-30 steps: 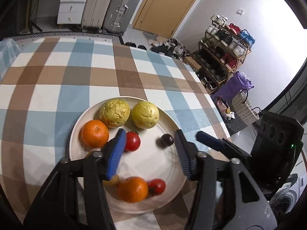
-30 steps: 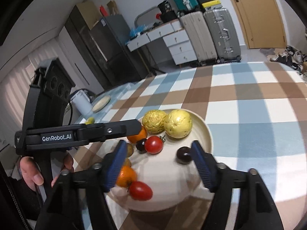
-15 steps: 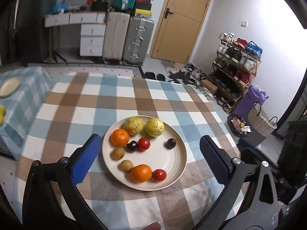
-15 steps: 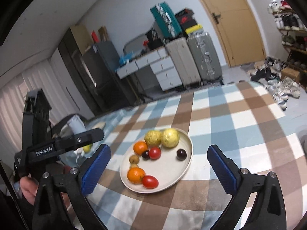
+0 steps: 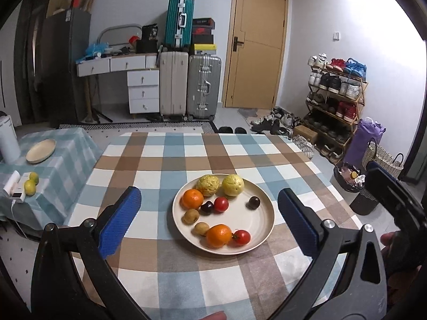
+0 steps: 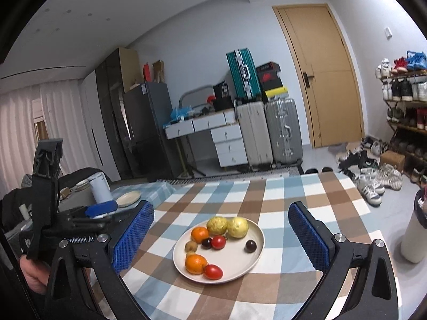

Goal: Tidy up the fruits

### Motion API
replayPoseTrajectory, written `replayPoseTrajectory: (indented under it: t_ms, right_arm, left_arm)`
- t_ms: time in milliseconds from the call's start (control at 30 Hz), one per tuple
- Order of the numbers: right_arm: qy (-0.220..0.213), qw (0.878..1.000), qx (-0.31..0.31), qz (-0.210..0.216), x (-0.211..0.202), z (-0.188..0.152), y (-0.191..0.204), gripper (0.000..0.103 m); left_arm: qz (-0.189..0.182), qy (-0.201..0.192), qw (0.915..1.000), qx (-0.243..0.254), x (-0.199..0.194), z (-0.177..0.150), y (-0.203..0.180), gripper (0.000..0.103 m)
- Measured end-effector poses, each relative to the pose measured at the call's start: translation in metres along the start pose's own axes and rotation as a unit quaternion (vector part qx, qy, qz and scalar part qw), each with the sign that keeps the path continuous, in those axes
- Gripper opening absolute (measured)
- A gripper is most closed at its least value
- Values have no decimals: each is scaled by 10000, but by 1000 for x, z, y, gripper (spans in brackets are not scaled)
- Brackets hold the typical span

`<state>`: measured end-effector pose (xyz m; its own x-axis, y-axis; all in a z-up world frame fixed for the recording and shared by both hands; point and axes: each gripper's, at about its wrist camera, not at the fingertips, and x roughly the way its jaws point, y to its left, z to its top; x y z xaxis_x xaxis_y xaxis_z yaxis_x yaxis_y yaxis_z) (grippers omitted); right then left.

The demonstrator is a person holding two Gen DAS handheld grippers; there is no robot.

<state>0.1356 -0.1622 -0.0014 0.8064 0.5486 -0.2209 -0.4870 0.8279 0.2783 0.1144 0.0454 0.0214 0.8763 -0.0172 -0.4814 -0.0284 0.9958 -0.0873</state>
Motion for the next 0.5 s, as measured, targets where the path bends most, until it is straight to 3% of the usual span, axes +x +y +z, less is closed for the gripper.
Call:
replayPoseTrajectory:
  t_ms: [233, 500]
  right_arm:
    - [-244, 9991, -320, -136, -12, -15, 17, 103]
    - [-481, 9961, -664, -335, -17, -41, 25, 103]
  left_arm:
    - [166, -593, 9981, 89, -18, -25, 12, 102]
    - [327, -620, 9974, 152, -7, -63, 26, 102]
